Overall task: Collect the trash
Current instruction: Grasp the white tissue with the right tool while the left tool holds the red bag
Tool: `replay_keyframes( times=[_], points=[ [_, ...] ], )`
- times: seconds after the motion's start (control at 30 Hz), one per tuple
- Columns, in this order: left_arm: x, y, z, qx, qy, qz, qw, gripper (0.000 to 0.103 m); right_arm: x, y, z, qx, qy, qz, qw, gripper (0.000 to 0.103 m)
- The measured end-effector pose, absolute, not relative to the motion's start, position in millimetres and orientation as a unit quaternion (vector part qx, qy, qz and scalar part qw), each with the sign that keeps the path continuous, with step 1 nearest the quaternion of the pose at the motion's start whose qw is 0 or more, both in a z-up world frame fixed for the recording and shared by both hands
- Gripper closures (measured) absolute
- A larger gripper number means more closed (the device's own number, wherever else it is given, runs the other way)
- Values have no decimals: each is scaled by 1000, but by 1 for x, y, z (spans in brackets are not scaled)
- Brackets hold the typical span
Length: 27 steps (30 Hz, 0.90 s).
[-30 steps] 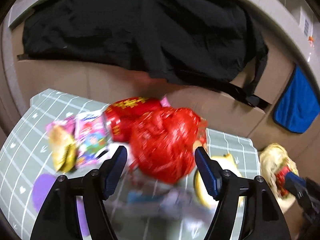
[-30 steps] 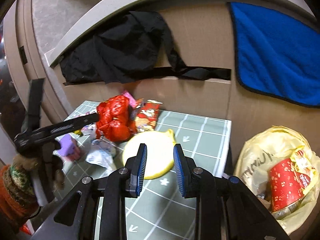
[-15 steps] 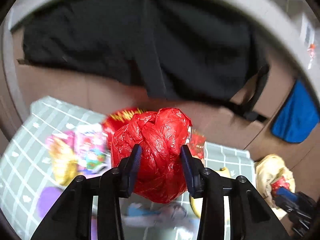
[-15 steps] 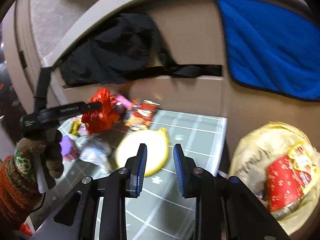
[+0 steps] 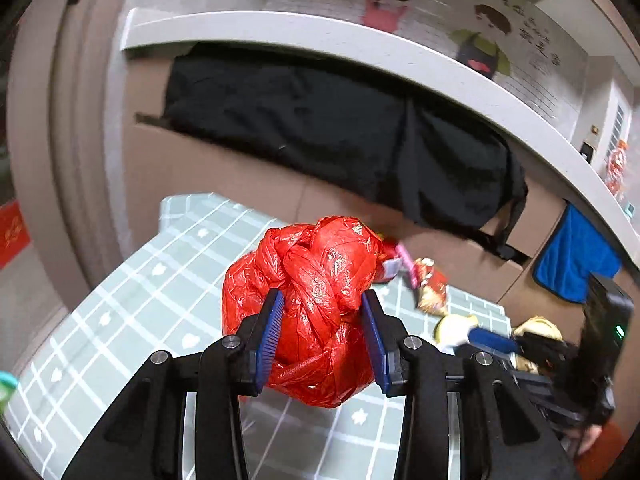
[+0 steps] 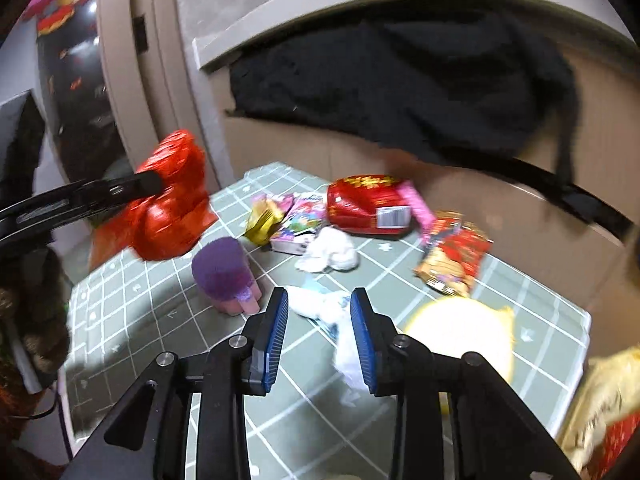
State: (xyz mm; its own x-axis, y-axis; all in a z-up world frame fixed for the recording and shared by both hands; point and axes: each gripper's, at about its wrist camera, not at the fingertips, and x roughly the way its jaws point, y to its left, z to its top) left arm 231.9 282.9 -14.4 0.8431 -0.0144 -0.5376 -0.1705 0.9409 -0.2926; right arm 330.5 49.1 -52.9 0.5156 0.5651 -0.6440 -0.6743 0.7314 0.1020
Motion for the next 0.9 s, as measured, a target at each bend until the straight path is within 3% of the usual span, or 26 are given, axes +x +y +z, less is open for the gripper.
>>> replay_keyframes(
  times=[0.13, 0.37, 0.6, 0.9],
  points=[
    [211, 293, -25, -170, 281, 53, 943, 63, 346, 65, -66, -111, 345, 340, 868, 65],
    [201, 300, -32, -189, 286, 52, 938, 63, 368, 68, -103, -103, 402, 320, 852, 64],
    [209, 292, -37, -199, 296, 36, 933, 62, 366, 67, -112, -107, 409, 310, 852, 58],
    [213, 282, -43, -200, 310, 28, 929, 62, 367, 51, -119, -100, 408, 285, 861, 60]
  ],
)
